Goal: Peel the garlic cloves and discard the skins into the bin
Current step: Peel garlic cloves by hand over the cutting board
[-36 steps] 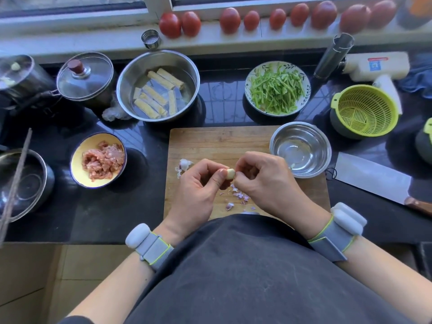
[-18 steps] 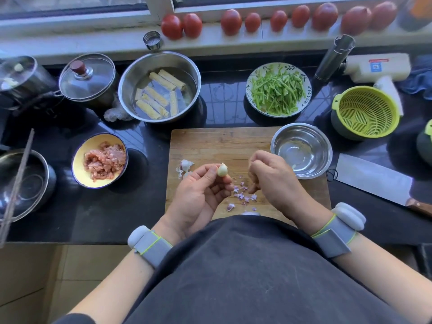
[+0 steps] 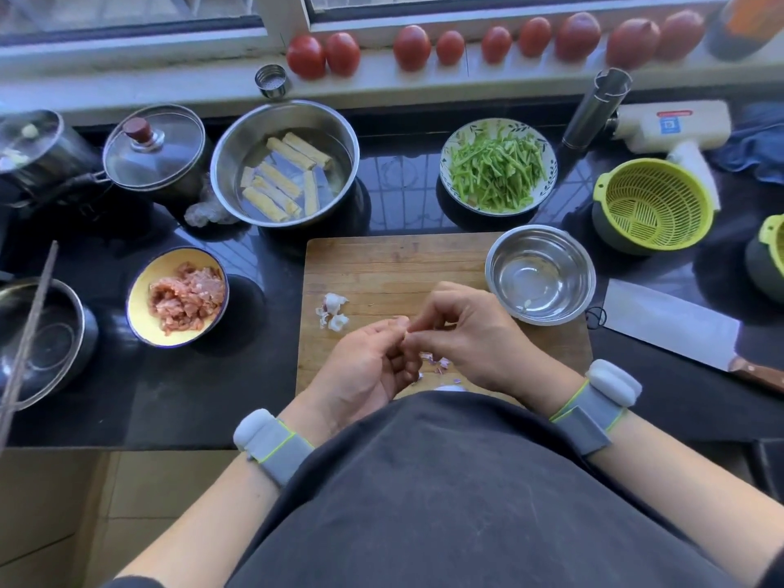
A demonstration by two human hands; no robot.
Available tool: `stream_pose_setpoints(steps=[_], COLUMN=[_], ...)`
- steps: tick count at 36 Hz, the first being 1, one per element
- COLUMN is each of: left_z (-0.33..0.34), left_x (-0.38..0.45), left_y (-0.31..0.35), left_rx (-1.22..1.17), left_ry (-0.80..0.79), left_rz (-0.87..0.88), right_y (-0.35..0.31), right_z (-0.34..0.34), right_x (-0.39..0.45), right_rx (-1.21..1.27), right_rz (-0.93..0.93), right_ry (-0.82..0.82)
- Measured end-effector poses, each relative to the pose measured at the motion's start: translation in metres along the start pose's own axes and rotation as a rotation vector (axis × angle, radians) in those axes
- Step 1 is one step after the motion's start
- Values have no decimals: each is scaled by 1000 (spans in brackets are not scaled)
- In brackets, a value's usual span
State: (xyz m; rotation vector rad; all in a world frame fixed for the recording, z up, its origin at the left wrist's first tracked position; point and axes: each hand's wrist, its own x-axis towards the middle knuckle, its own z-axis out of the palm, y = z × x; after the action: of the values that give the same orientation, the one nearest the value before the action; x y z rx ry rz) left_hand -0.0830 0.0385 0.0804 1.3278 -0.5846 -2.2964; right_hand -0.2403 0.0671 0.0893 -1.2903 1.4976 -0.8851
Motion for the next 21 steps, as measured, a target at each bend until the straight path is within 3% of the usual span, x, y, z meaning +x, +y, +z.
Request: stream_pose_setpoints(steps=[9,15,21], left_z=[6,4,2], left_x=[-11,-9,-2], left_y=[10,10,3], left_rx=[122,97,210], left_ry=[-66,-19,41], left_rz=[293,291,227], right_y=[-12,-6,-4], right_z=[-8,-4,1], right_x=[-2,-2,-9], right_rx=[615,549,237], right_rz=[171,315,213], right_ry=[58,198,17])
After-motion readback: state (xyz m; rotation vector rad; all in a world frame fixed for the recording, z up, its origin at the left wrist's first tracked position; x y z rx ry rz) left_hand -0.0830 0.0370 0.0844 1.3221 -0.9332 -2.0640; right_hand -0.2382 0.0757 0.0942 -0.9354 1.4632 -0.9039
